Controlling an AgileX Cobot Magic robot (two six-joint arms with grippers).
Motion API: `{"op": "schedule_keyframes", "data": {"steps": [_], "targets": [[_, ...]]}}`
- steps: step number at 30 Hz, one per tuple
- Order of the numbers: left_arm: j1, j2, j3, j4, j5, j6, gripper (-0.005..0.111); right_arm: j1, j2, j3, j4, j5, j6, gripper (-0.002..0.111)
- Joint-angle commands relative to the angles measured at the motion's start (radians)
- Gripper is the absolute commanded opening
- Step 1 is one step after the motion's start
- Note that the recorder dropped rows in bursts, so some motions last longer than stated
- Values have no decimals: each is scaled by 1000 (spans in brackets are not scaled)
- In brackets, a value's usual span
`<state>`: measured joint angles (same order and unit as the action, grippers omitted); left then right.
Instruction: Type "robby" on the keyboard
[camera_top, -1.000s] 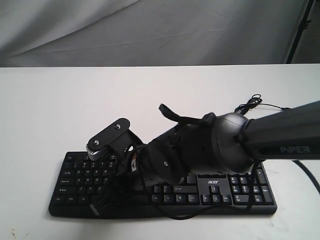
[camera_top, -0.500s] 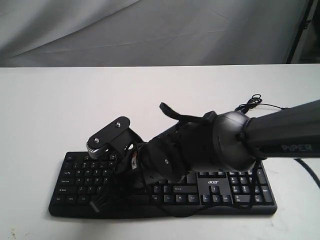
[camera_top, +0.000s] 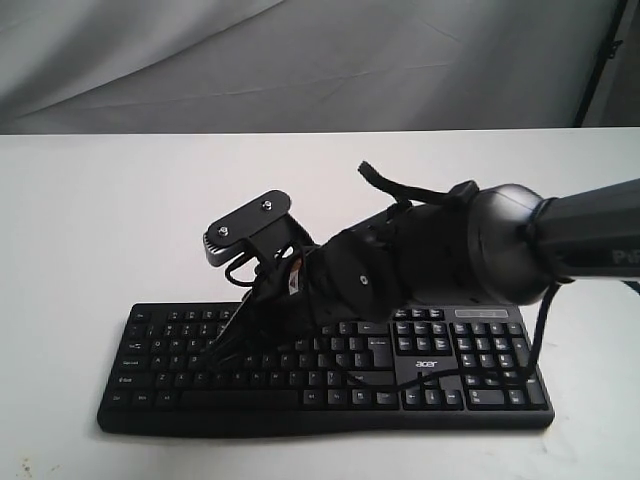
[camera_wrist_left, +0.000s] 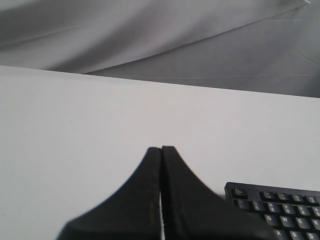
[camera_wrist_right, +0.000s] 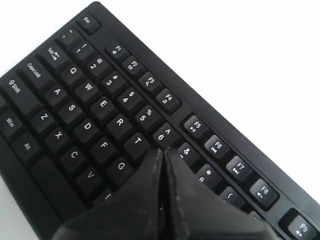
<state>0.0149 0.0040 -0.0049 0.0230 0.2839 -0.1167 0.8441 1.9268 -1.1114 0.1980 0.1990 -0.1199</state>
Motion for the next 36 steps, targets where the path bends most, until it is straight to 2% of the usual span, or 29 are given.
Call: {"op": "schedule_keyframes", "data": {"steps": [1,7,36], "targets": [[-3,-4,5,-9,-2,-4,0,-11,45,-43,-3,-7,-6,0],[-3,-4,5,-9,-2,-4,0,-11,105,-118,-3,47,-9,0],[-3,-4,5,-9,-2,-4,0,-9,151,-118,3,81,-9,0]]}}
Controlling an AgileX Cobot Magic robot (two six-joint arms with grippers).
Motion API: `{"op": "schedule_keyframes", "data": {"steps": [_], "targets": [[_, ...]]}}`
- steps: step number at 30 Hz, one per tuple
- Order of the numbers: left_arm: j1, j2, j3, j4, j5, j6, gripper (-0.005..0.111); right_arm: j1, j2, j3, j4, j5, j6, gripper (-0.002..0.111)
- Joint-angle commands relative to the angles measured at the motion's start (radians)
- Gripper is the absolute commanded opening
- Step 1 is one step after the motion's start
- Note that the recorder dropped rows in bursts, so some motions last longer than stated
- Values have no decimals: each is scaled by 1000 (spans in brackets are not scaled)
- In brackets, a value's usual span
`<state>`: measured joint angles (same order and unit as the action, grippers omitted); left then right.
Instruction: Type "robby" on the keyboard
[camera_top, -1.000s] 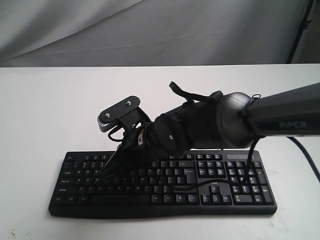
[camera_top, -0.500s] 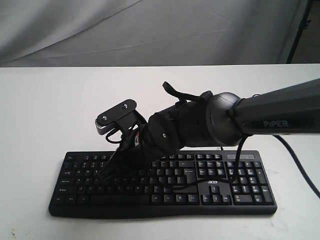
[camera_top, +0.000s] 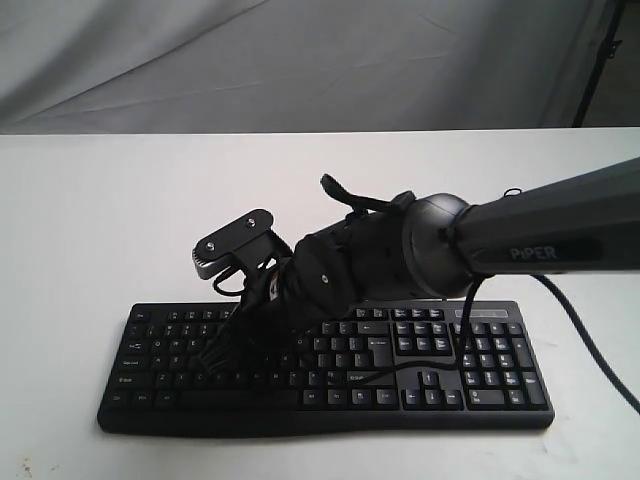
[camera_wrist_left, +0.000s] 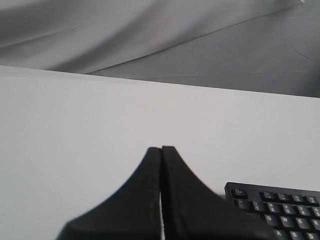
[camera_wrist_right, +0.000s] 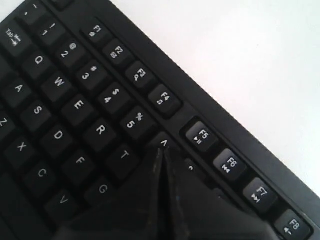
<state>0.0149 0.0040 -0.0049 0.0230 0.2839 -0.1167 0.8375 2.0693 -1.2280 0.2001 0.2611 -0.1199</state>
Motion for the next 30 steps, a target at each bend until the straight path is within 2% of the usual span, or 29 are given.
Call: {"op": "schedule_keyframes", "data": {"steps": [1,17,20,24,27,30], "targets": [[-3,-4,5,-9,-2,-4,0,-2,9,-1,1,19,-9,0],[-3,-4,5,-9,-2,-4,0,-4,-269,23,-84,151,27,0],[-3,-4,5,-9,-2,-4,0,-11,-346,108,-84,127,45,0],[-3,-4,5,-9,-2,-4,0,-41,-509,315,-84,72,80,0],[-3,-4,5,-9,-2,-4,0,-74,-703,480,-100,-50,77,0],[-3,-4,5,-9,-2,-4,0,-92,-788,499,-82,-20,90,0]]}}
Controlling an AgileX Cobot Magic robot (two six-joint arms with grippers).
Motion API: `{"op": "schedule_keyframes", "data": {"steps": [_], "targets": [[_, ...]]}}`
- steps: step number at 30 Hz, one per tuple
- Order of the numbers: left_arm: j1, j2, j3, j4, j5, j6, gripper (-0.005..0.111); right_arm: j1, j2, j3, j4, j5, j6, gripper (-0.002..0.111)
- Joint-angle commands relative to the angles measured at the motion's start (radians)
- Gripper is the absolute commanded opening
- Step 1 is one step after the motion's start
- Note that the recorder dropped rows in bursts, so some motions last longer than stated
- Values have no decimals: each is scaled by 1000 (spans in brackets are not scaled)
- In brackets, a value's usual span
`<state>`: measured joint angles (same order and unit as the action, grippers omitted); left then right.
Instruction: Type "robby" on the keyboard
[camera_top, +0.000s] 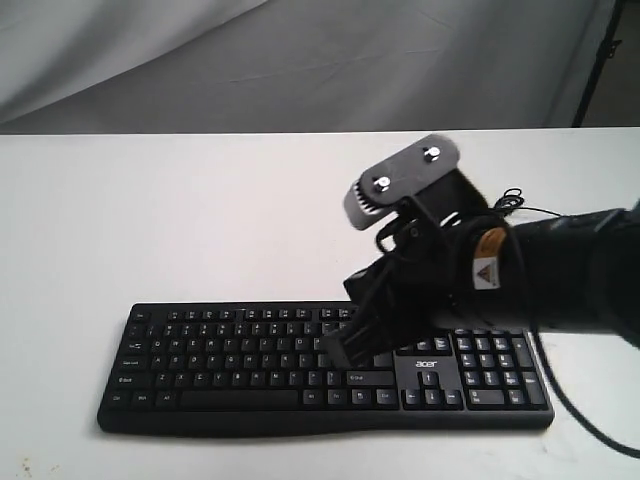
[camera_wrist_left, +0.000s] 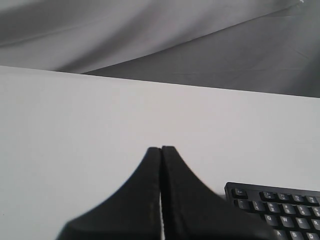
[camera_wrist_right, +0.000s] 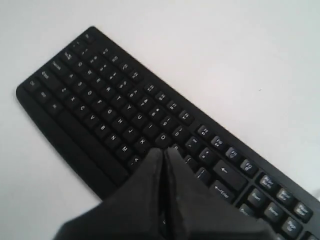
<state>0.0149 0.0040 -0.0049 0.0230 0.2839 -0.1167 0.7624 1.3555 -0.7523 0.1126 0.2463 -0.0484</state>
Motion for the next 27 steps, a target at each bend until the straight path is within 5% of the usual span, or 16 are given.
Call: {"op": "schedule_keyframes", "data": {"steps": [1,10,27], "targets": [[-3,-4,5,-9,-2,-4,0,-16,-84,23,47,-5,30,0],[-3,-4,5,-9,-2,-4,0,-46,-102,25,126,-61,30,0],[-3,-4,5,-9,-2,-4,0,-667,-805,387,48,-52,32,0]]}}
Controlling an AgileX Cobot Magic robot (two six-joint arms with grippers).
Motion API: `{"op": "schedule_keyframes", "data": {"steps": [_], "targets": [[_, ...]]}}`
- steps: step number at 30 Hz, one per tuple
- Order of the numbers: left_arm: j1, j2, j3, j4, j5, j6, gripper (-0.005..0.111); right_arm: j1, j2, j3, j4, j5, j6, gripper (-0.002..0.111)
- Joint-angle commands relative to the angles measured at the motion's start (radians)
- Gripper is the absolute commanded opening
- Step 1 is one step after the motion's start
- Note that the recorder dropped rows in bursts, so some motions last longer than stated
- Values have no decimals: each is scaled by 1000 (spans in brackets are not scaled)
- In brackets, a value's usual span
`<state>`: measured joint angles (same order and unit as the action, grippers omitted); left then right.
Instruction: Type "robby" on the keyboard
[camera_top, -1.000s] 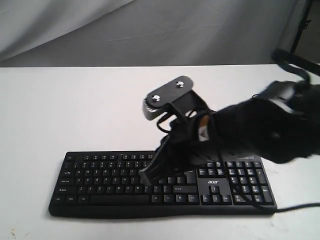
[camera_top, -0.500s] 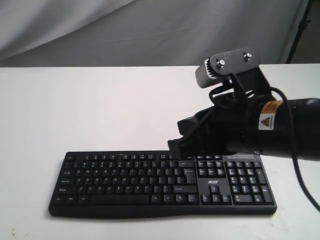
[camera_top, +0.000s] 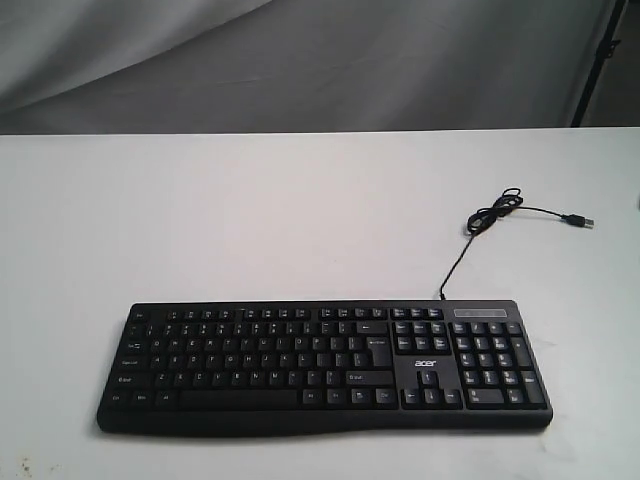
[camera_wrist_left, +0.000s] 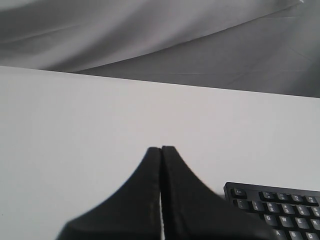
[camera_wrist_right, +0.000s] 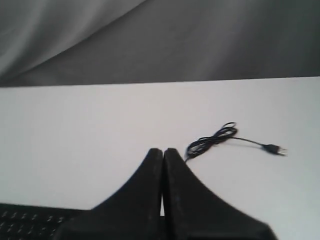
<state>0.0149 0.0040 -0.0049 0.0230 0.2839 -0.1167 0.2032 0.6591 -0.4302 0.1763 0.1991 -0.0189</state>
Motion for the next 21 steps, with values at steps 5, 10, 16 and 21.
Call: {"op": "schedule_keyframes", "data": {"steps": [5,10,16,21], "targets": [[-3,-4,5,-9,-2,-4,0,-142,-166,119,15,-14,3,0],[-3,-4,5,-9,-2,-4,0,-143,-150,145,95,-15,0,0],[-3,-4,5,-9,-2,-4,0,-143,-265,344,-95,-172,0,0],[-3,-4,5,-9,-2,-4,0,-147,-426,430,-131,-100,0,0]]}}
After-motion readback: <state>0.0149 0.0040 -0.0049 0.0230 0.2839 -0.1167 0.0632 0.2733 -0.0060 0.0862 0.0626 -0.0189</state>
